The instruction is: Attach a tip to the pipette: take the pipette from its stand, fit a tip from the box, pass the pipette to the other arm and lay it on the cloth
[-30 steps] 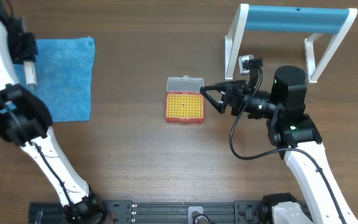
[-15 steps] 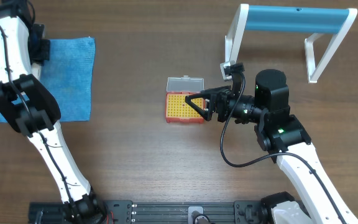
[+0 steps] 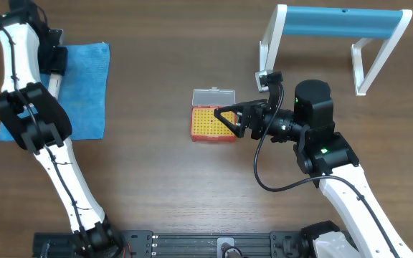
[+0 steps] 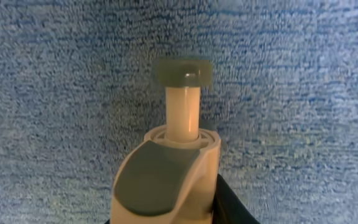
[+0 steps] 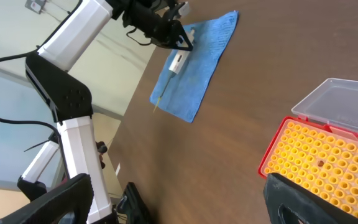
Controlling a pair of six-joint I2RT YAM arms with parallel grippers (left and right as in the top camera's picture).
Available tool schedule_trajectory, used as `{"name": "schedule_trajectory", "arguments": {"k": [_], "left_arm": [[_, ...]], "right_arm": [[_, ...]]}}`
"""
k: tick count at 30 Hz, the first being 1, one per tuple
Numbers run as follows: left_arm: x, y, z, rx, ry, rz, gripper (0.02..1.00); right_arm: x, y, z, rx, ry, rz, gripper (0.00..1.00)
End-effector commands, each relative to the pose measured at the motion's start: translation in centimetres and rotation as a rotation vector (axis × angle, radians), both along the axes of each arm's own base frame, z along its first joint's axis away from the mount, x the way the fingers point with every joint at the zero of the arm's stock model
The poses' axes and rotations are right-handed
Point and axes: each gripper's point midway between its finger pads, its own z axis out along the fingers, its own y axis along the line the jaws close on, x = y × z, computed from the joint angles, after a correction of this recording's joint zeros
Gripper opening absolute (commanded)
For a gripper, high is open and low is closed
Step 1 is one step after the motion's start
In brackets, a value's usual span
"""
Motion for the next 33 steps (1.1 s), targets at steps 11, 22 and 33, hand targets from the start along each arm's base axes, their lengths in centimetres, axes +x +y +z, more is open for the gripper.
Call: {"name": "schedule_trajectory", "arguments": {"k": [11,22,33], "left_arm": [[1.2,0.3,0.1,0.000,-0.045,-0.005,0.299],[-1.0,0.8,2.2,0.043,0.023,0.084,0.912],[-3.6,-2.4,19.3,-0.015,-0.235,0.191,0.915]], "right_arm": [[0.3,0.0,0.4,0.001,-0.006,-0.015,0.897],[0.3,0.0,0.4,0.000,-0.006,-0.016,0.899],[4.8,-4.5,0.1,-0.255,-0.246,-0.311,0.897]]}}
